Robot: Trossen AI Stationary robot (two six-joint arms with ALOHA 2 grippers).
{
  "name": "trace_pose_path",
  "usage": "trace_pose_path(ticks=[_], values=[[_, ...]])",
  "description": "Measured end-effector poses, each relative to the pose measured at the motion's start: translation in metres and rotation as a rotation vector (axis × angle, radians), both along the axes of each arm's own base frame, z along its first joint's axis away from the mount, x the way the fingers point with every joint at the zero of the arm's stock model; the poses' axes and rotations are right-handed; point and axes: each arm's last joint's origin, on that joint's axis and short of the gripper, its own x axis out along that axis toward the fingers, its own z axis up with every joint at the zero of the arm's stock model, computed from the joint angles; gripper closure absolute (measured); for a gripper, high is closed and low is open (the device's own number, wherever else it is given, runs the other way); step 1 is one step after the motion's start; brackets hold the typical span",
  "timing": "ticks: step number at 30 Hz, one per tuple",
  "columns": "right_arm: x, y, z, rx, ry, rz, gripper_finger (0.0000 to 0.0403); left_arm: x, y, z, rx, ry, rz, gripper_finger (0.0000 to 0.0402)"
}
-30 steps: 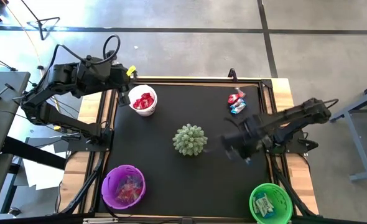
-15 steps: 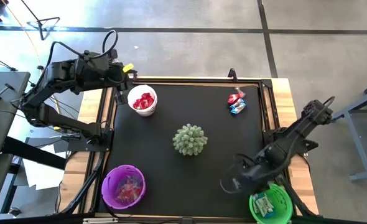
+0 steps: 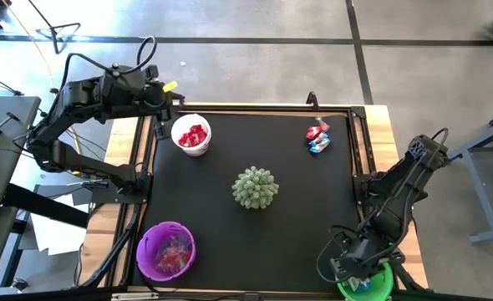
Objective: Organize candy in baskets
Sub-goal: Put the white chocolate bar into the green bucket
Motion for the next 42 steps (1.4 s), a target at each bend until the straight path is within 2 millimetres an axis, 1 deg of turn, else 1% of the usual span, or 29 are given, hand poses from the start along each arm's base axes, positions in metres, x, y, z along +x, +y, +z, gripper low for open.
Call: trace_pose_path(ticks=[4, 8, 10, 12, 14, 18, 20, 23, 25, 27, 29, 31, 33, 36, 38, 40, 42], values=[[-0.001, 0.0, 0.0, 0.016, -0.005, 0.034, 0.0334, 0.0, 0.0, 0.0, -0.016, -0.01, 0.008, 0.03], [-0.005, 0.003, 0.001, 0.052, 0.04, 0.081, 0.029, 0.0, 0.0, 0.0, -0.019, -0.012, 0.01, 0.03], [-0.009, 0.002, 0.0, 0.042, 0.069, 0.092, 0.0275, 0.0, 0.0, 0.0, -0.019, -0.012, 0.01, 0.03], [-0.011, 0.0, -0.001, -0.002, 0.076, 0.08, 0.0268, 0.0, 0.0, 0.0, -0.019, -0.011, 0.01, 0.03], [-0.008, -0.005, -0.003, -0.07, 0.039, 0.048, 0.0267, 0.0, 0.0, 0.0, -0.019, -0.011, 0.011, 0.03], [0.008, -0.023, -0.007, -0.277, -0.152, -0.033, 0.0269, 0.0, 0.0, 0.0, -0.02, -0.011, 0.011, 0.03], [0.018, -0.037, -0.009, -0.425, -0.265, -0.057, 0.0272, 0.0, 0.0, 0.0, -0.02, -0.011, 0.011, 0.03], [0.032, -0.065, -0.01, -0.702, -0.389, -0.086, 0.0274, 0.0, 0.0, 0.0, -0.012, -0.006, 0.005, 0.03], [0.04, -0.087, -0.009, -0.858, -0.394, -0.104, 0.0274, 0.0, 0.0, 0.0, -0.007, -0.002, 0.001, 0.03], [0.045, -0.11, -0.009, -0.943, -0.323, -0.101, 0.0274, 0.0, 0.0, 0.0, -0.004, 0.0, -0.001, 0.03], [0.05, -0.132, -0.012, -0.976, -0.242, -0.078, 0.0274, 0.0, 0.0, 0.0, -0.005, 0.002, -0.001, 0.03], [0.056, -0.154, -0.02, -0.984, -0.195, -0.057, 0.0275, -0.001, 0.0, -0.001, -0.006, 0.011, -0.001, 0.03], [0.06, -0.177, -0.029, -0.982, -0.136, -0.096, 0.0275, -0.001, 0.0, -0.001, -0.007, 0.015, -0.002, 0.03], [0.063, -0.21, -0.053, -0.994, -0.033, -0.192, 0.0275, -0.002, 0.0, -0.001, -0.008, 0.016, -0.005, 0.03], [0.062, -0.227, -0.069, -1.02, 0.005, -0.273, 0.0275, -0.003, 0.0, -0.001, -0.007, 0.014, -0.003, 0.03], [0.06, -0.241, -0.086, -1.055, 0.025, -0.348, 0.0275, -0.004, -0.001, 0.0, -0.007, 0.011, -0.003, 0.03], [0.059, -0.253, -0.102, -1.092, 0.008, -0.423, 0.0275, -0.004, -0.001, 0.0, -0.003, 0.012, -0.004, 0.03]])
